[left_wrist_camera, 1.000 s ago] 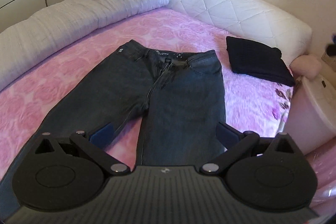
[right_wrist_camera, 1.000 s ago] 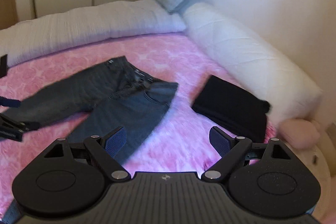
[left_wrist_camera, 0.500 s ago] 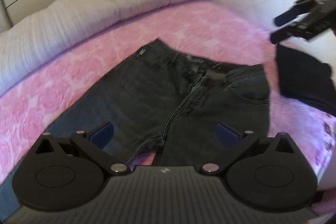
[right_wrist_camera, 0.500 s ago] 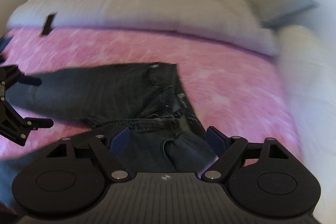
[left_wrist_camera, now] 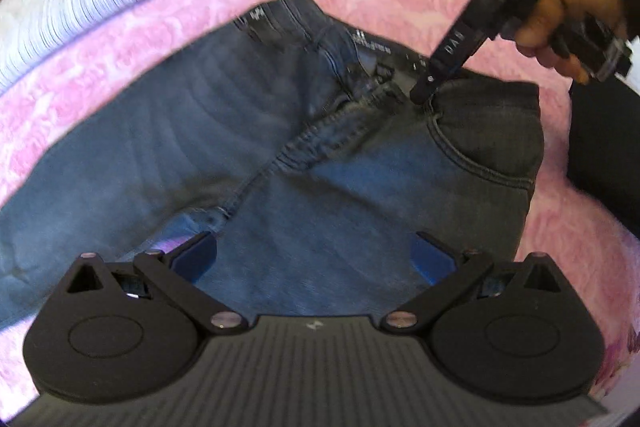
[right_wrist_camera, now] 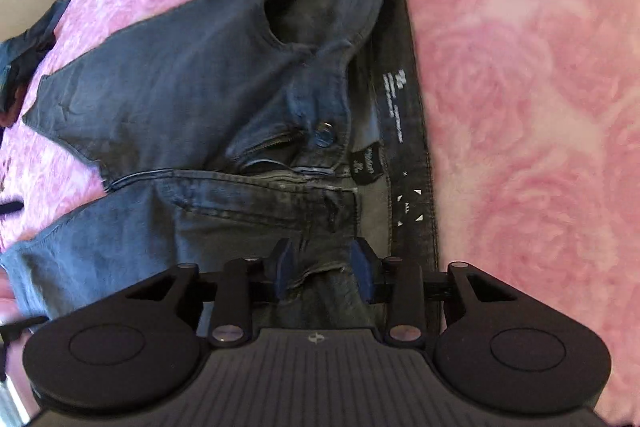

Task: Fold clothes
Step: 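Grasp the jeans waistband with the right gripper and lift it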

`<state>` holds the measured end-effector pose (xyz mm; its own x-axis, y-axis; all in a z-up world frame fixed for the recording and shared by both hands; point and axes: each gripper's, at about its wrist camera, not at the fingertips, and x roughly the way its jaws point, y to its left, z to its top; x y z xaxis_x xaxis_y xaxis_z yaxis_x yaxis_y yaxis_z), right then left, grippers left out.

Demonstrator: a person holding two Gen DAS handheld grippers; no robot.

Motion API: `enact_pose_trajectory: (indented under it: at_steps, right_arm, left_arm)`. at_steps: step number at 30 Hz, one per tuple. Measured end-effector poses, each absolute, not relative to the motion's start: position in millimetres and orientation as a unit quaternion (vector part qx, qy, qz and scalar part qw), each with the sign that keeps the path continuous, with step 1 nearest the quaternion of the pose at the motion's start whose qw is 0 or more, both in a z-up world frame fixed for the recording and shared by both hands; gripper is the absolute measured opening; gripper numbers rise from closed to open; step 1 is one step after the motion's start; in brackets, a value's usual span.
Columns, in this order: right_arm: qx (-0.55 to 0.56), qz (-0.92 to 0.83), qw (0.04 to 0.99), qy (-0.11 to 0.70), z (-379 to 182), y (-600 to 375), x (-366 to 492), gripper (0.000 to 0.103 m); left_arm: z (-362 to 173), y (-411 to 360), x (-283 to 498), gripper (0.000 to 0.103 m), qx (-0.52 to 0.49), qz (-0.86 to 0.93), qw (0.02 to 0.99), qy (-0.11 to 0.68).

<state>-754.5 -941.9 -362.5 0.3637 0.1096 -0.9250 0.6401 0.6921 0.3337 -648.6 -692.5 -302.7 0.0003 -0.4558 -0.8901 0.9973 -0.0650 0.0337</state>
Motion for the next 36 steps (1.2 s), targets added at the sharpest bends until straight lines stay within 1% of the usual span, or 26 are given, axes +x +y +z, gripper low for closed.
enact_pose_trajectory:
  at_steps: [4, 6, 8, 11, 13, 16, 18, 20, 25, 27, 28, 31, 36]
  right_arm:
    - [0.395, -0.157, 0.711, 0.560, -388.2, -956.9, -759.9, 0.043]
    - [0.433, -0.148, 0.694, 0.556, -396.6, -960.8, -764.7, 0.044]
    - [0.463, -0.143, 0.681, 0.549, -401.3, -961.2, -768.7, 0.036]
    - [0.464, -0.150, 0.689, 0.536, -390.5, -958.6, -773.2, 0.020]
    - [0.448, -0.155, 0.715, 0.514, -371.6, -957.7, -776.2, 0.018]
    - [0.380, -0.143, 0.792, 0.456, -322.1, -950.4, -777.8, 0.016]
    - [0.313, -0.130, 0.835, 0.433, -300.2, -937.9, -771.9, 0.016]
    - [0.271, -0.138, 0.847, 0.436, -301.4, -932.1, -763.5, 0.016]
    - [0.307, -0.175, 0.802, 0.483, -366.6, -955.9, -754.6, 0.016]
    - [0.312, -0.191, 0.776, 0.514, -386.7, -953.4, -746.8, 0.020]
    - [0.313, -0.199, 0.771, 0.517, -387.4, -953.0, -747.2, 0.022]
    - [0.308, -0.210, 0.773, 0.513, -372.6, -950.7, -750.6, 0.036]
    - [0.274, -0.213, 0.798, 0.493, -329.7, -934.8, -753.6, 0.037]
  left_arm:
    - [-308.0, -701.2, -650.1, 0.102, 0.391, -0.616, 0.587, 0.351]
    - [-307.9, -706.8, -649.2, 0.102, 0.389, -0.618, 0.585, 0.352]
    - [-307.4, -713.3, -647.9, 0.102, 0.390, -0.621, 0.583, 0.350]
    - [-304.3, -722.5, -645.3, 0.102, 0.391, -0.625, 0.582, 0.342]
    - [-301.7, -725.5, -640.9, 0.102, 0.389, -0.628, 0.584, 0.336]
    - [-302.0, -729.9, -634.3, 0.102, 0.388, -0.629, 0.586, 0.332]
    - [-307.9, -732.4, -632.5, 0.102, 0.393, -0.625, 0.585, 0.336]
    - [-313.5, -734.2, -631.1, 0.102, 0.397, -0.622, 0.584, 0.338]
    - [-314.7, -731.4, -630.9, 0.102, 0.392, -0.621, 0.587, 0.341]
    - [-315.1, -727.1, -628.8, 0.102, 0.392, -0.618, 0.587, 0.346]
    - [-315.4, -724.6, -627.9, 0.102, 0.393, -0.616, 0.586, 0.349]
    - [-312.3, -712.2, -623.1, 0.102, 0.395, -0.610, 0.589, 0.353]
    - [-308.8, -673.7, -609.1, 0.102, 0.401, -0.584, 0.601, 0.370]
